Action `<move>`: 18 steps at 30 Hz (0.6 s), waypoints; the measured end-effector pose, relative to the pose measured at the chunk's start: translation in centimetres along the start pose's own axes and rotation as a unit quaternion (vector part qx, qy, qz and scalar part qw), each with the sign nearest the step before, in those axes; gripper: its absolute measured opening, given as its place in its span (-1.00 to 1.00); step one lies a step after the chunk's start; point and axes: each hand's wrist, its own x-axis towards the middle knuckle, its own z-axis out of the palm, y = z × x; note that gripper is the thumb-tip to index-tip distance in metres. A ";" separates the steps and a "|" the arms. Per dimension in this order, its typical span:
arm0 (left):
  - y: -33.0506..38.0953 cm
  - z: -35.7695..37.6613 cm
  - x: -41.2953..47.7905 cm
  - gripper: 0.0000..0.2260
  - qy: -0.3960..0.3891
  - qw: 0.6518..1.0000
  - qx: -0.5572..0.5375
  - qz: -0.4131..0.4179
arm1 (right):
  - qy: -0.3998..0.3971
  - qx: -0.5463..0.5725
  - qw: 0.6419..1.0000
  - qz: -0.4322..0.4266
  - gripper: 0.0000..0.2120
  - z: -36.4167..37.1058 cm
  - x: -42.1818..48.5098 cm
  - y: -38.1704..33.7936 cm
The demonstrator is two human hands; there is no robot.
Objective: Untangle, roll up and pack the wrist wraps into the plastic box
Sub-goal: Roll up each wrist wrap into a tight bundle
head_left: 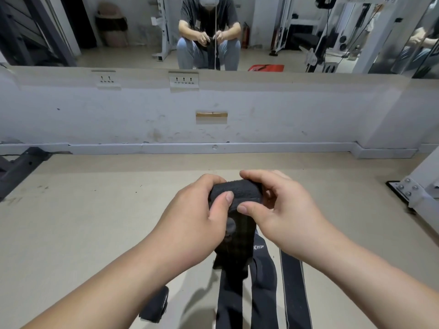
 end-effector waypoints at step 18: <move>0.7 -2.0 -0.2 -0.85 -0.085 0.986 -0.146 -0.007 | -0.092 0.140 0.986 -0.001 -0.95 -1.1 0.2 0.7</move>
